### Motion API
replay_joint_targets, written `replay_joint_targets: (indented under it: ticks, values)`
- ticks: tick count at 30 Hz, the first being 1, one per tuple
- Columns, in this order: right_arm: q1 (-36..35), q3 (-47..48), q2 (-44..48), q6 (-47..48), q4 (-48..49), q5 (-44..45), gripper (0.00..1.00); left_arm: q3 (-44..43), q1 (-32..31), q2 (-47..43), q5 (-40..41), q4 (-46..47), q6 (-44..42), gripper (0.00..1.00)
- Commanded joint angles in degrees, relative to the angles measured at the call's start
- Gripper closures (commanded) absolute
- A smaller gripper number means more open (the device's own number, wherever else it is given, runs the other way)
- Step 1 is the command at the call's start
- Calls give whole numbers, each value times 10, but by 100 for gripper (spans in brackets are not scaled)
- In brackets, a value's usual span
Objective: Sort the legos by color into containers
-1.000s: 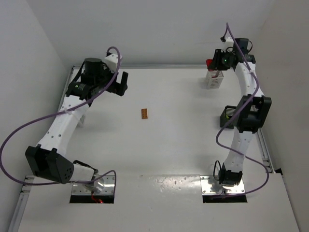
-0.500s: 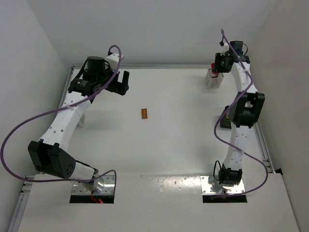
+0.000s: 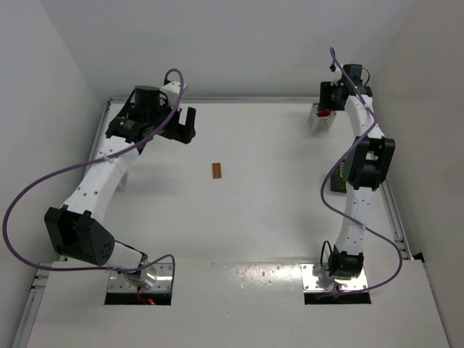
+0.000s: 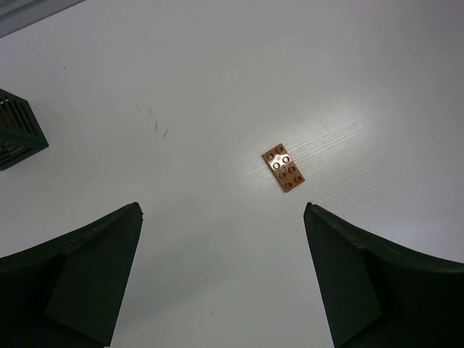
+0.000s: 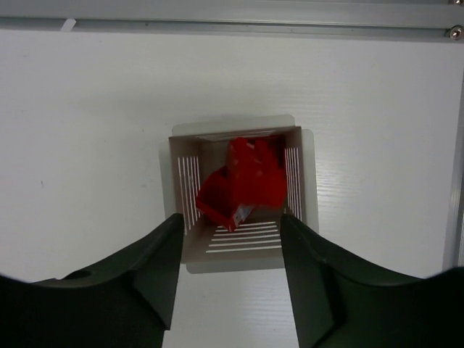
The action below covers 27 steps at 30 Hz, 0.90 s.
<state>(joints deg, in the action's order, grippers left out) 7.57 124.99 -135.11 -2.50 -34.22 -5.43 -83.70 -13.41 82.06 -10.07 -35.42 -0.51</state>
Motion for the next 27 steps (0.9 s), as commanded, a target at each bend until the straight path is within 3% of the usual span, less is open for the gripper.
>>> replay_joint_targets:
  ticks: [1, 9, 12, 14, 16, 22, 27]
  values:
    - [0, 7, 17, -1, 36, 10, 43, 18, -15, 2, 7, 16, 26, 0]
    - [5, -41, 87, -8, 36, -50, 40, 48, -69, 24, 23, 39, 75, 0]
    - [5, -110, 154, -20, 36, -92, 40, 35, -117, 63, 73, 39, 97, 11]
    - [5, -169, 203, -33, 36, -106, 40, 24, -132, 99, 135, 39, 132, 28]
    - [5, -228, 235, -33, 43, -114, 40, 11, -141, 126, 186, 39, 153, 36]
    - [5, -346, 308, -58, 70, -138, 40, -45, -174, 227, 282, 9, 234, 38]
    - [5, -364, 313, -72, 70, -155, 40, -75, -174, 270, 284, 2, 277, 38]
